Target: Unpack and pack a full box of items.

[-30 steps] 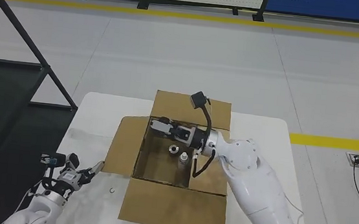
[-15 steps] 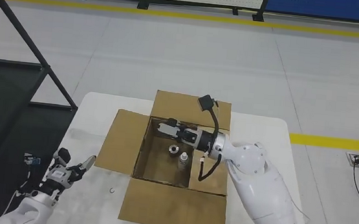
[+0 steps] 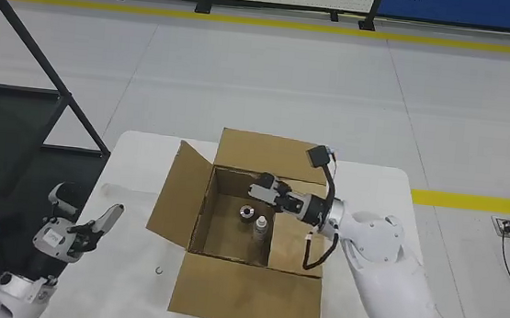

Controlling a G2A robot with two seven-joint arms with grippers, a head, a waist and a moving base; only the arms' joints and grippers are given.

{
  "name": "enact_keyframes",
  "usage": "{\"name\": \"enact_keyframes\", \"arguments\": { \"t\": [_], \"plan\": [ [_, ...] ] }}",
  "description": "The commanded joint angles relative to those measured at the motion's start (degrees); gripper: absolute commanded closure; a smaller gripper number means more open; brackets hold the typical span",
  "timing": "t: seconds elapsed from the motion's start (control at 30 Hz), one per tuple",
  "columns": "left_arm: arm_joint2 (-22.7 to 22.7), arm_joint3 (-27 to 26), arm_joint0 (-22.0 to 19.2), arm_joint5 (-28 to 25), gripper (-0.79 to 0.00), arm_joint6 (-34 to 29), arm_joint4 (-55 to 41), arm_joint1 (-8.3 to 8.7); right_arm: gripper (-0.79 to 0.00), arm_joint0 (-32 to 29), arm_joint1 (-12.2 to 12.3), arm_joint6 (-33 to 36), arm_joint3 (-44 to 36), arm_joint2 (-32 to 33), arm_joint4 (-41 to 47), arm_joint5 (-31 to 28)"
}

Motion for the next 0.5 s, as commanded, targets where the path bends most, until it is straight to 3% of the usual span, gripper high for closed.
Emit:
{"name": "enact_keyframes", "arguments": {
  "t": [0.0, 0.2, 0.33, 0.47],
  "plan": [
    [0.0, -2.6, -0.6, -0.7, -0.785, -2.1, -0.9, 0.14, -0.785, -2.1, 0.6, -0.7, -2.1, 2.1, 0.1, -1.4],
    [6.8, -4.5, -6.9, -0.5, -0.785, -13.2, -6.2, 0.64, -0.785, -10.2, 2.5, -0.4, -9.0, 9.3, 0.9, -6.2],
    [15.1, -1.1, -15.1, 2.2, -0.785, -21.5, -11.4, 0.73, -0.785, -15.9, 3.7, -0.3, -12.3, 14.3, 2.7, -9.9],
    [25.2, 4.5, -23.4, 6.8, -0.785, -24.0, -9.7, 0.11, -0.785, -21.5, 4.6, -1.9, -13.7, 18.6, 4.6, -13.2]
  ]
}}
